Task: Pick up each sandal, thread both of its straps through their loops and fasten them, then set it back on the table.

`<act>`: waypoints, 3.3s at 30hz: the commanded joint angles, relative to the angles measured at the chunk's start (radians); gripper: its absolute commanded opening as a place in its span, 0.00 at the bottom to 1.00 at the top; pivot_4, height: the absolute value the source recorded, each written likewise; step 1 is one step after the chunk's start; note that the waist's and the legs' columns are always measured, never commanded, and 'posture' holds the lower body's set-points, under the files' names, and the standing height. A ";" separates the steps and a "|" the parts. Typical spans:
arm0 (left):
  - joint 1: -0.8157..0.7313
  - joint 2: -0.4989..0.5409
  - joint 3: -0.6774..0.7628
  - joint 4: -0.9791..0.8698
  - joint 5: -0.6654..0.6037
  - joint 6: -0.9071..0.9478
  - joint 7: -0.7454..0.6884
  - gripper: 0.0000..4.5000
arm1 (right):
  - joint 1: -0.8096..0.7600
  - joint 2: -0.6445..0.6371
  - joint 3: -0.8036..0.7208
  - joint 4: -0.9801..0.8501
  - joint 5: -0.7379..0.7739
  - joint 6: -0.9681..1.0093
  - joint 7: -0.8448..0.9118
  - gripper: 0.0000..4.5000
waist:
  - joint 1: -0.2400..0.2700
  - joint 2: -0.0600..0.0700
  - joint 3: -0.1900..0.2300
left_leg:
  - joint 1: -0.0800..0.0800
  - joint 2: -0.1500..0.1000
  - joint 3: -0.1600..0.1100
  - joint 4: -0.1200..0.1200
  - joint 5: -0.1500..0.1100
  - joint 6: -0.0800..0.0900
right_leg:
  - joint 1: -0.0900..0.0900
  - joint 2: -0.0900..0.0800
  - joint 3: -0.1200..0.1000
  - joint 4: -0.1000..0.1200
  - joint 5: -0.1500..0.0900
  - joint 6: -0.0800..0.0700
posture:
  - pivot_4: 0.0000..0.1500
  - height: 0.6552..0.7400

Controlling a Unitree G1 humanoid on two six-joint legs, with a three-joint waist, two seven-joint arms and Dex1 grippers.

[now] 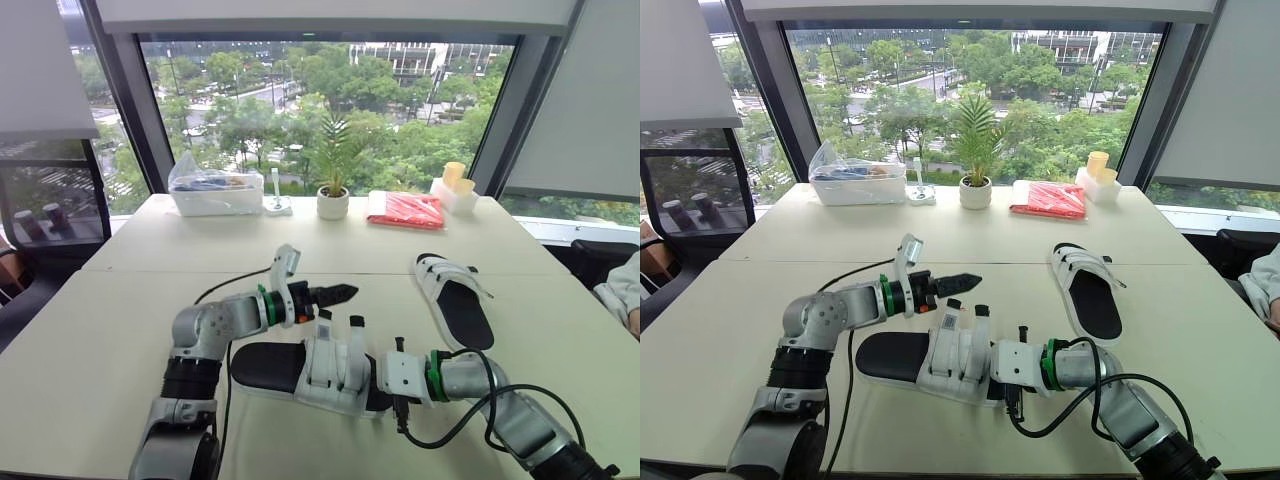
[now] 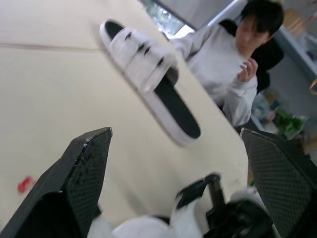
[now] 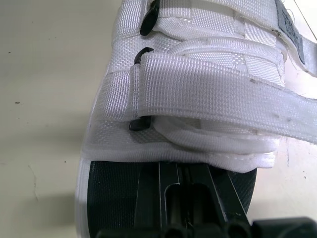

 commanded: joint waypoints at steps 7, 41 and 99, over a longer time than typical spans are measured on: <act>-0.018 0.194 -0.316 0.014 0.216 -0.370 -0.442 0.99 | 0.048 -0.010 0.077 0.079 -0.066 0.051 0.025 0.00 | 0.000 0.000 0.000 | 0.000 0.000 0.000 0.000 0.004 -0.007 | 0.001 0.001 0.000 -0.001 0.000 0.000 | 1.00 1.00; -0.131 0.124 -0.228 0.295 0.253 -0.511 -0.794 0.01 | 0.061 -0.001 0.080 0.076 -0.073 0.064 -0.007 0.00 | -0.003 0.000 0.001 | 0.000 0.000 0.000 0.002 0.000 0.001 | 0.000 0.004 0.000 0.001 0.000 0.000 | 1.00 1.00; -0.297 0.041 -0.432 0.876 0.843 -1.192 -0.493 0.65 | 0.091 -0.007 0.079 0.057 -0.079 0.075 -0.018 0.00 | 0.000 -0.003 -0.002 | 0.000 0.002 0.000 0.005 -0.001 0.002 | 0.002 0.010 0.001 0.001 0.001 0.002 | 1.00 1.00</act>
